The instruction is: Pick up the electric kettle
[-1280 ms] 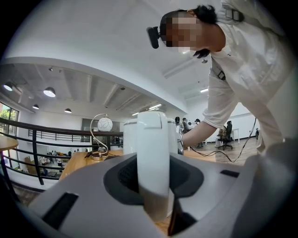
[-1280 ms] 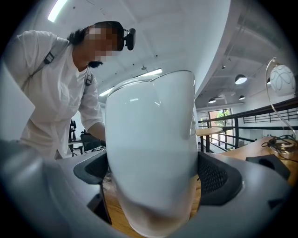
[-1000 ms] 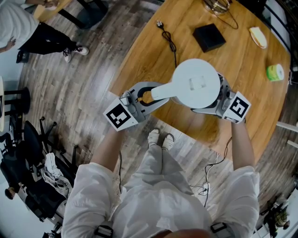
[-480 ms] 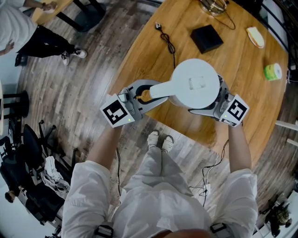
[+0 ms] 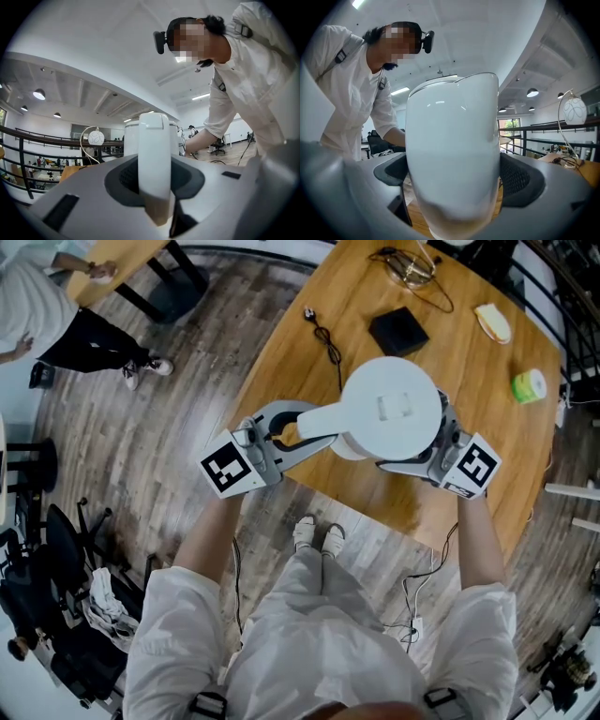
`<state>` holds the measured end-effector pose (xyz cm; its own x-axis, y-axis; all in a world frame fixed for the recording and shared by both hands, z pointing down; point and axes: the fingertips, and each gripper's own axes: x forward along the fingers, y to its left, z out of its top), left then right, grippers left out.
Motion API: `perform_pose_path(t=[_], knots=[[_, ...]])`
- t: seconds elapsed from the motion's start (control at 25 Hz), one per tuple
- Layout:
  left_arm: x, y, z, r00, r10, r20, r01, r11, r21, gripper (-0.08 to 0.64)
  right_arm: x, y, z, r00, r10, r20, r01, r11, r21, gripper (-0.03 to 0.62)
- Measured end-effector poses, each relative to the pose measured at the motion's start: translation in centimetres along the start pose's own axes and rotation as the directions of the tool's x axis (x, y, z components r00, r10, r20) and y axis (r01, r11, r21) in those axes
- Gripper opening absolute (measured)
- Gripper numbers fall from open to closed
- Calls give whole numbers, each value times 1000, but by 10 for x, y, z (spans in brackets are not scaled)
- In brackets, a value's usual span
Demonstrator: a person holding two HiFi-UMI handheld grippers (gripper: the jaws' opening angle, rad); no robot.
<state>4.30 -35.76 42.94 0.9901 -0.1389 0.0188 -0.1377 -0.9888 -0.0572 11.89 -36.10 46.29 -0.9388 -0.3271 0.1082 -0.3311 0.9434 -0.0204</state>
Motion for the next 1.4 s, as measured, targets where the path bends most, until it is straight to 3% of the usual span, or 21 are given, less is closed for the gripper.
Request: perform_pose_path(t=[0.88,1.4], knots=[[12,-44,111,997,-72,43,71,997,23,110,-49,45,101,996,-88,28,88,996,-17,577],[11,-48,128,993,-84,79,81,996,44,110,-52,50,115,994,-104,37,105,994,-26,577]])
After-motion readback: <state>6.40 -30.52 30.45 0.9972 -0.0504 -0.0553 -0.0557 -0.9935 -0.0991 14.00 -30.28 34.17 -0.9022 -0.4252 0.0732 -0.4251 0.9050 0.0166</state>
